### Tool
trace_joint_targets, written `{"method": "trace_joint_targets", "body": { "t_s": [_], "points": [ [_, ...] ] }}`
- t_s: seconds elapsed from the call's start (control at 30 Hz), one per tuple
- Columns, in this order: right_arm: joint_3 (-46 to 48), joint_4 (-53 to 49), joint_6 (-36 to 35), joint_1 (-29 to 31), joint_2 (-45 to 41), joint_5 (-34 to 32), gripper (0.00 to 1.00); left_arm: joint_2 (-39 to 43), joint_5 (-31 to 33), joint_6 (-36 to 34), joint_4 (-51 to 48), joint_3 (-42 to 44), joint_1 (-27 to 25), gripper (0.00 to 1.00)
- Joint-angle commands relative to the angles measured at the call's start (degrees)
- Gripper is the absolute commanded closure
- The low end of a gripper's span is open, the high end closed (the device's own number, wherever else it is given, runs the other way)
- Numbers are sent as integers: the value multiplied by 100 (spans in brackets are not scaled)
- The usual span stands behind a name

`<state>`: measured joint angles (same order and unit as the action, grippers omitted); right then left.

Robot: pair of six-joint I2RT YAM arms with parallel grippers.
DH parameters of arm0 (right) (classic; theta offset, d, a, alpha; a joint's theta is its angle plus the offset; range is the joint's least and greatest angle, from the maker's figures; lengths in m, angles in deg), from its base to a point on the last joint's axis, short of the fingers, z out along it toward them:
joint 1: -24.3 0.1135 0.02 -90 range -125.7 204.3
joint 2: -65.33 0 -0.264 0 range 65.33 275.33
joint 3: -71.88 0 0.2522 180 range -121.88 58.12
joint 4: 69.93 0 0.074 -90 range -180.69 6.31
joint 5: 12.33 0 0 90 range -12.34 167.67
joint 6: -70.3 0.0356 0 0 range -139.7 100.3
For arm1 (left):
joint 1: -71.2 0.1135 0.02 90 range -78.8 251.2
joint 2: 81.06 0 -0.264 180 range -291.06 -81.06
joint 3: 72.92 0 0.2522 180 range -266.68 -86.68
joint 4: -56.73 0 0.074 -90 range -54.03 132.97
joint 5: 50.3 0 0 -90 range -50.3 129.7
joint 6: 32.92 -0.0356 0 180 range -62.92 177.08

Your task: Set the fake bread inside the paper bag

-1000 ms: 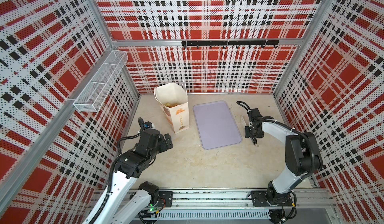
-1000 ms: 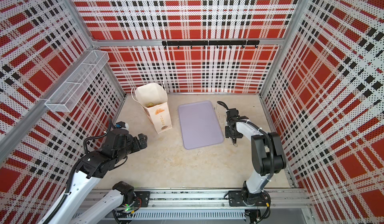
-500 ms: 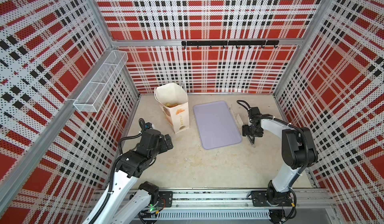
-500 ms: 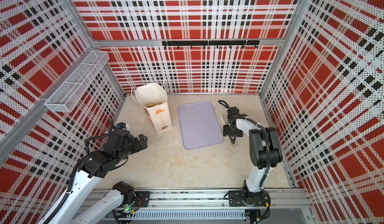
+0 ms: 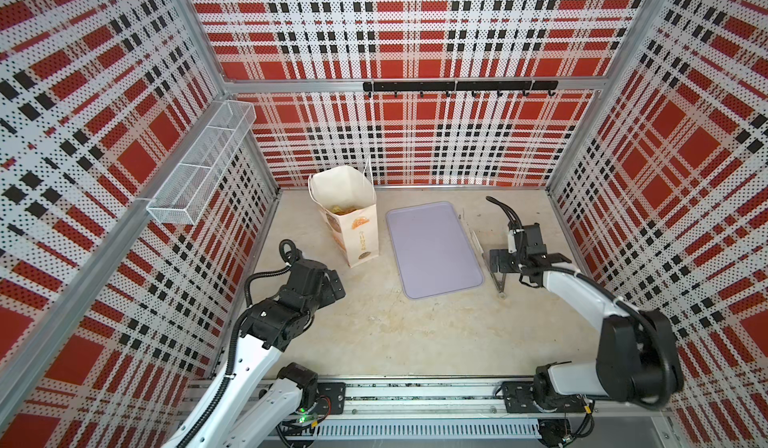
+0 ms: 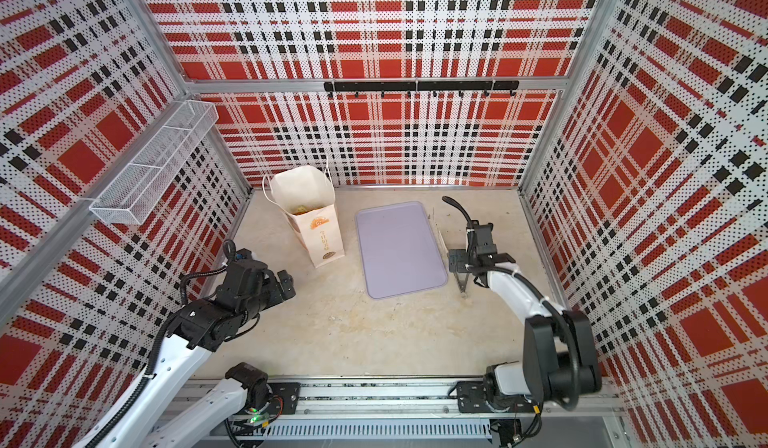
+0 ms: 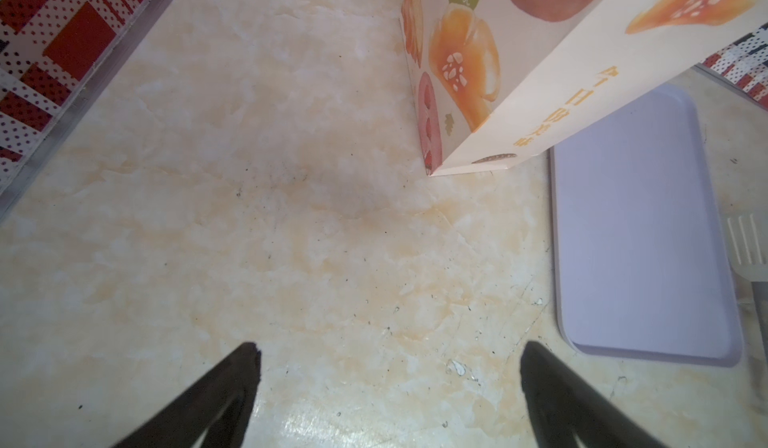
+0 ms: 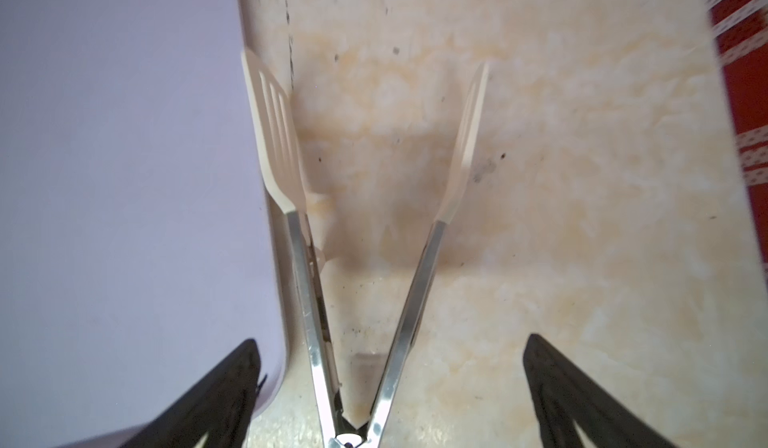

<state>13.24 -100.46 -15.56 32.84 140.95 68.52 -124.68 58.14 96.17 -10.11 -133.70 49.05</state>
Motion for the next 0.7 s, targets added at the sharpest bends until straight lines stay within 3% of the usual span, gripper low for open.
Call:
{"method": "trace_joint_targets", "body": {
  "t_s": [0.0, 0.13, 0.27, 0.4, 0.47, 0.53, 0.67],
  "points": [
    [742, 1843, -476, -27, -582, -566, 0, -47, 426, 126, 161, 103, 43, 0],
    [1560, 3454, -799, -35, -812, -1326, 0, -206, 719, 110, 498, 261, 53, 1],
    [1901, 4730, -1247, -95, -281, -1419, 0, -412, 1059, -10, 977, 389, 57, 1],
    [1849, 5105, -896, -319, 340, -860, 0, -614, 1392, -353, 1683, 578, 59, 1],
    [1998, 5940, -902, -353, 781, -757, 0, -682, 1618, -657, 2220, 771, 49, 1],
    [1892, 5689, -704, -382, 801, -604, 0, -727, 1855, -1077, 2904, 1046, 28, 1],
    [2458, 7854, -941, -368, 1726, -251, 0, -710, 2103, -2130, 4622, 1775, -35, 1]
  ]
}}
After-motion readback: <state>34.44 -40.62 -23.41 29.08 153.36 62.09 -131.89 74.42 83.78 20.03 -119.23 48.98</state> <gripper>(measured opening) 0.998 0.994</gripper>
